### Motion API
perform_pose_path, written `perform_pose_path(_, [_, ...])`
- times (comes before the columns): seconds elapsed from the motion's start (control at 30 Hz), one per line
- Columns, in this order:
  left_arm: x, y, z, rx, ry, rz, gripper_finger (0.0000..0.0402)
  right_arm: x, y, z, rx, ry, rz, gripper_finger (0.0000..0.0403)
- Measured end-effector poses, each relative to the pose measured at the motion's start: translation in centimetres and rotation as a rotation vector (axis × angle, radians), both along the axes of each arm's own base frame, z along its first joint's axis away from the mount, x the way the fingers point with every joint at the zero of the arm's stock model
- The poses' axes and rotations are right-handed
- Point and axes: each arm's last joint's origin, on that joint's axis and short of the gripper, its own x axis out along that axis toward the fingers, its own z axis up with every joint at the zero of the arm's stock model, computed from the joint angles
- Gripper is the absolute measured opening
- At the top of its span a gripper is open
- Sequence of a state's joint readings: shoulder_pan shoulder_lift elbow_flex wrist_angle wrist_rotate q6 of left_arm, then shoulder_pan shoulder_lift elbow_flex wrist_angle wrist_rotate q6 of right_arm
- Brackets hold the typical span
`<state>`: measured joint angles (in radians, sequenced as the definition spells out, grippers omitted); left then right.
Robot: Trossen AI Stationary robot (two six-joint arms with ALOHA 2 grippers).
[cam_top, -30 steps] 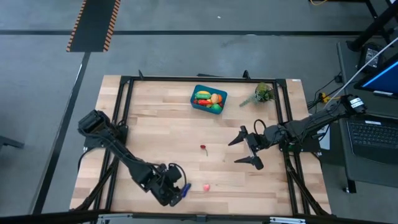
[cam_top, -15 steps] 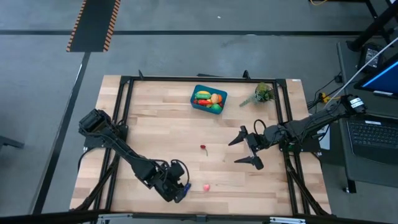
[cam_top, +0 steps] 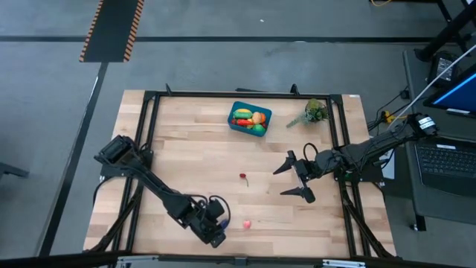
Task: Pick and placing Produce into tupperware
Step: Put the blue eggplant into the blue bin
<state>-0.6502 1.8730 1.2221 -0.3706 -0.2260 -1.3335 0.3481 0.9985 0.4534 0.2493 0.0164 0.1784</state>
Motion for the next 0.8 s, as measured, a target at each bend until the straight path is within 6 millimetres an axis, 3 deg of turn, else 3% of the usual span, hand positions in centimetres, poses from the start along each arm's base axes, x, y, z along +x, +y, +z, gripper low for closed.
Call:
perform_pose_path(0.6, [0.4,0.6,-0.1,0.002,0.006,0.018,0.0220,0.0,0.0,0.0,0.001,0.000,0.002,0.0375])
perform_pose_path(0.8, [0.8,0.4,-2.3,0.001,0.068,0.019,0.0220,0.0,0.0,0.0,0.000,0.001,0.001,0.0375])
